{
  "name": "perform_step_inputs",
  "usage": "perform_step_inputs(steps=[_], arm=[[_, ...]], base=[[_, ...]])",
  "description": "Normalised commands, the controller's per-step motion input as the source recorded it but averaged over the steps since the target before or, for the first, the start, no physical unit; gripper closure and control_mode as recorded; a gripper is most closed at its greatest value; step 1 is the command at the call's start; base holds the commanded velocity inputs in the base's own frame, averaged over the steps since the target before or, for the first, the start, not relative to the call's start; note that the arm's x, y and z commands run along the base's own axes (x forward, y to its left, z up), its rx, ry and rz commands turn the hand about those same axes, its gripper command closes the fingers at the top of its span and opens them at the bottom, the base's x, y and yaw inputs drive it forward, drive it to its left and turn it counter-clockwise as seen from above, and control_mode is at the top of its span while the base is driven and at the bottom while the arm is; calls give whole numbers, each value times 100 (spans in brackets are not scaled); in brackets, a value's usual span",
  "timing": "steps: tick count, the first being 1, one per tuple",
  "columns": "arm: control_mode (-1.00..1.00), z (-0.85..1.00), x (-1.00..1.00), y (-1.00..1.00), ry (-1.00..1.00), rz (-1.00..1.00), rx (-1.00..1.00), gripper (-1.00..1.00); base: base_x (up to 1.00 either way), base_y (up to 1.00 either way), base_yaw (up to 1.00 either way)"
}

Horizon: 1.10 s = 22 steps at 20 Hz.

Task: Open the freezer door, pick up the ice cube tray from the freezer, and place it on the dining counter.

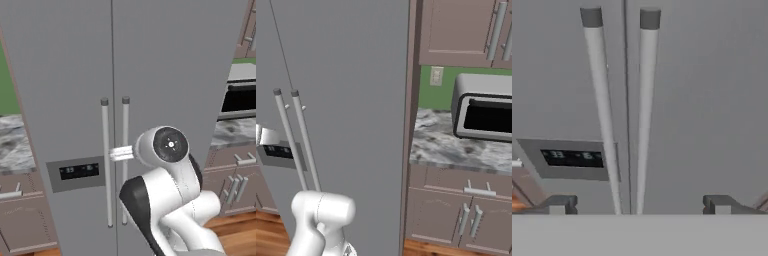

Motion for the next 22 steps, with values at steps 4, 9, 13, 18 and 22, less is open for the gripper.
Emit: perform_step_inputs(steps=[4, 9, 13, 18, 22], arm=[[-100, 0, 11, 92, -55, -2, 6, -100], [-100, -9, 34, 24, -35, -3, 7, -100], [-100, -14, 38, 0, -19, -2, 2, -100], [-100, -23, 45, 0, -22, 0, 1, -100], [-100, -15, 48, 0, -16, 0, 0, -100]], base=[[0, 0, 0], [0, 0, 0], [0, 0, 0], [0, 0, 0], [0, 0, 0]])
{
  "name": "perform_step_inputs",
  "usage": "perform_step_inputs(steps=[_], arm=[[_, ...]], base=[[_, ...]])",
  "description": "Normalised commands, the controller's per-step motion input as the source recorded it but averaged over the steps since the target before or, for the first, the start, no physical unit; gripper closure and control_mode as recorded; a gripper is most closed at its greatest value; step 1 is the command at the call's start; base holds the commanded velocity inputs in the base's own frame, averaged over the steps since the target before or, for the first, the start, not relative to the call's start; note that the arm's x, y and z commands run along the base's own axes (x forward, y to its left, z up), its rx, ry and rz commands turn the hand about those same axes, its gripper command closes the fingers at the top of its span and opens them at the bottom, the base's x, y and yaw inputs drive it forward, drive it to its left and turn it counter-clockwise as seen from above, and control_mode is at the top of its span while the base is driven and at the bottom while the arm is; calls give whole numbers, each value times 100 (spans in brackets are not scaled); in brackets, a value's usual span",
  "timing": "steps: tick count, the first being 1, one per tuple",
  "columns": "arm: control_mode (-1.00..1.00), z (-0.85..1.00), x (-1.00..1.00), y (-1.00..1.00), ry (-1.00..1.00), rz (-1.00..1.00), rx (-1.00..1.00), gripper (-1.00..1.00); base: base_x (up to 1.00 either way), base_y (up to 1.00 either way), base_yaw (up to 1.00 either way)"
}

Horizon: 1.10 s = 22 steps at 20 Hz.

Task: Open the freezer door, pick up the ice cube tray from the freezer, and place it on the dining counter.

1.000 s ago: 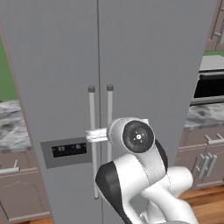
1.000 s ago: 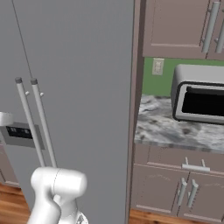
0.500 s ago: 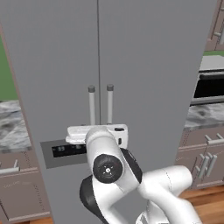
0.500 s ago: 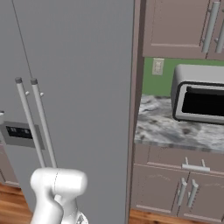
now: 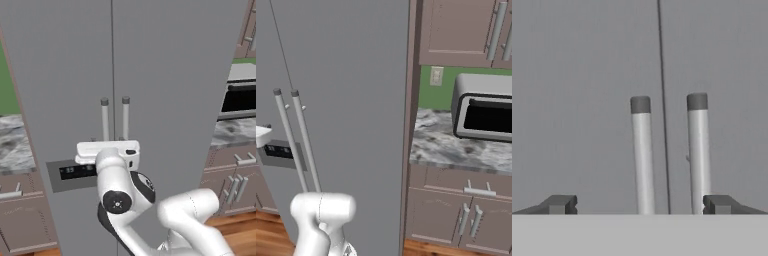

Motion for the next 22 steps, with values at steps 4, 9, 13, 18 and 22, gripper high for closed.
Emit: perform_step_inputs(steps=[4, 9, 13, 18, 22], arm=[[-100, -11, 66, 0, -10, 0, 0, -100], [-100, 0, 55, 0, -1, 0, 1, -100], [-100, 0, 32, 4, 0, 0, 0, -100], [-100, 0, 22, 11, 0, 0, 0, -100], [-100, 0, 24, 13, 0, 0, 0, -100]], base=[[0, 0, 0], [0, 0, 0], [0, 0, 0], [0, 0, 0], [0, 0, 0]])
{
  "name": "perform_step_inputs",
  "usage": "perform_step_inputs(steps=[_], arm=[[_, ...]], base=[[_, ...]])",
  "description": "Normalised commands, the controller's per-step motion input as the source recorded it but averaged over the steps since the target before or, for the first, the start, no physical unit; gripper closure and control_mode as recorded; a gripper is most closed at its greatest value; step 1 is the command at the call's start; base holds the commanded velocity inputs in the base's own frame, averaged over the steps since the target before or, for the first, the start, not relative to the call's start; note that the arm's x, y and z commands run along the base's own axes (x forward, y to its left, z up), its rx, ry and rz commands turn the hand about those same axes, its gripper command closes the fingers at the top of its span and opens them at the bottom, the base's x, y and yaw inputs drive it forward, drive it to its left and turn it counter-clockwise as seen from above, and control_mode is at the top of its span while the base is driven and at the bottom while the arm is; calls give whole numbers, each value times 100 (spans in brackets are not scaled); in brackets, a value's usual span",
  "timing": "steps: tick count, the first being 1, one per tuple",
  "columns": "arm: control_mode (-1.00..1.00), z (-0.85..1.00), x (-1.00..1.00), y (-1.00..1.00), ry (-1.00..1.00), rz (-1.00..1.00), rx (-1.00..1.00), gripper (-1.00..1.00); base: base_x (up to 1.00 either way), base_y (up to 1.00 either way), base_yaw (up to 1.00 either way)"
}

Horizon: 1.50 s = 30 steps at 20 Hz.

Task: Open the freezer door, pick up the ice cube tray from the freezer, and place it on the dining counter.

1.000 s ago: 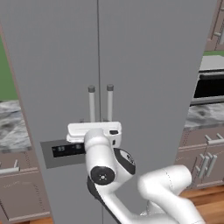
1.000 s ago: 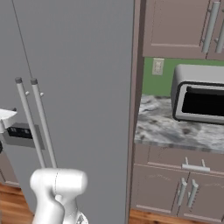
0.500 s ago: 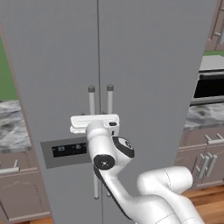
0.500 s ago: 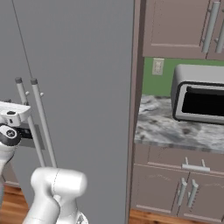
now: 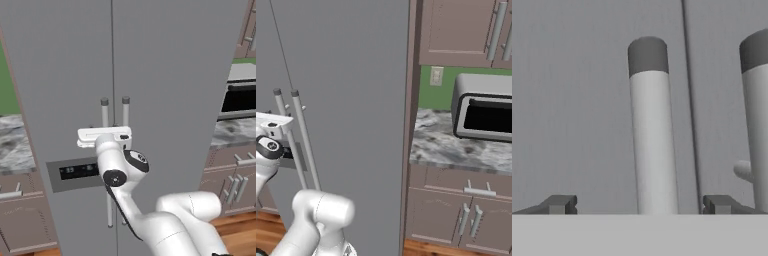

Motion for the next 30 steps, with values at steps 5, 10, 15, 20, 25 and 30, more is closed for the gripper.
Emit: perform_step_inputs(steps=[5, 10, 15, 20, 25, 30], arm=[[-100, -2, 21, 7, 0, 0, 0, -100], [-100, -7, 29, 2, 0, 0, 0, -100], [-100, -5, 17, 1, 0, 0, 0, 100], [-100, 0, 0, 0, 0, 0, 0, 100], [-100, 0, -29, 1, 0, 0, 0, 100], [-100, 0, -78, 27, -1, 0, -2, 100]], base=[[0, 0, 0], [0, 0, 0], [0, 0, 0], [0, 0, 0], [0, 0, 0], [0, 0, 0]])
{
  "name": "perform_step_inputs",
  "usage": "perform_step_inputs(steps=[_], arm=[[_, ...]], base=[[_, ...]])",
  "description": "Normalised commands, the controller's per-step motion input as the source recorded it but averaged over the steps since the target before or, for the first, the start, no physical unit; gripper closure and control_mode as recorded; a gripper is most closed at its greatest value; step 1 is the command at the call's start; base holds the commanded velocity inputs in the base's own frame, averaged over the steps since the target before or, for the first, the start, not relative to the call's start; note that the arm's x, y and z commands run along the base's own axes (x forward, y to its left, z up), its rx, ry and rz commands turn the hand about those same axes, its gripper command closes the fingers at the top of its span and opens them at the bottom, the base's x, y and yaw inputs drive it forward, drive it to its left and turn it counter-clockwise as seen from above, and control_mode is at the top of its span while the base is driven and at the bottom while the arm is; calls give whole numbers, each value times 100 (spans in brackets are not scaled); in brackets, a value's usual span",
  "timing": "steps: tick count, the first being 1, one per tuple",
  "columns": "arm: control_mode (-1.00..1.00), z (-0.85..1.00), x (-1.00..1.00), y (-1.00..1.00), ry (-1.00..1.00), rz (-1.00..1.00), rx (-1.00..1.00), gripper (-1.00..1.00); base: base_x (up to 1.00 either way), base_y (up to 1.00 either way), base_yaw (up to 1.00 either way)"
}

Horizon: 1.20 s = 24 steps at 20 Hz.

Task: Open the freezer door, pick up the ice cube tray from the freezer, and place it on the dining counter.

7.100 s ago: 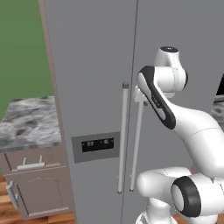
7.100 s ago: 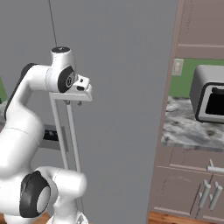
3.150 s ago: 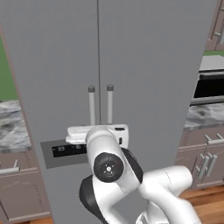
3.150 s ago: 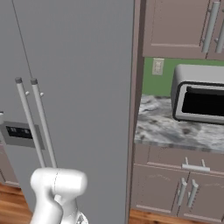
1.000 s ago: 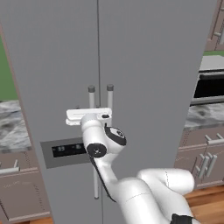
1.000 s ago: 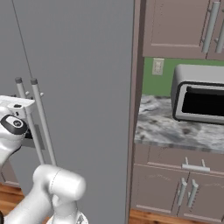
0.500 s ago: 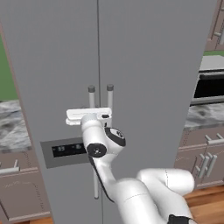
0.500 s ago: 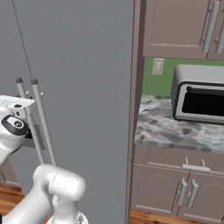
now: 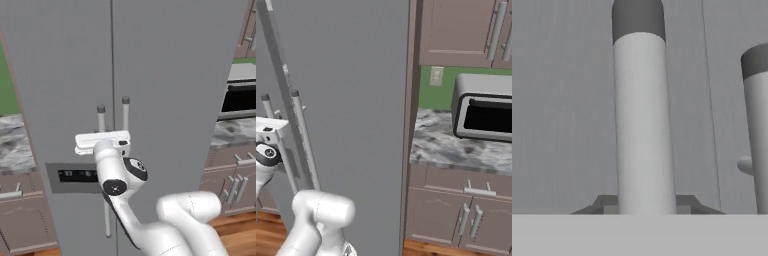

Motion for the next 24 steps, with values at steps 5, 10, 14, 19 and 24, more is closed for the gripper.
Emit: perform_step_inputs(steps=[5, 10, 14, 19, 24], arm=[[-100, 0, -87, 54, -2, 0, -4, 100], [-100, 0, -84, 67, 0, 0, -6, 100], [-100, 0, -74, 60, 0, 0, -6, 100], [-100, 0, -69, 56, 0, 0, -6, 100], [-100, 0, -61, 63, 0, 2, -5, 100]], base=[[0, 0, 0], [0, 0, 0], [0, 0, 0], [0, 0, 0], [0, 0, 0]])
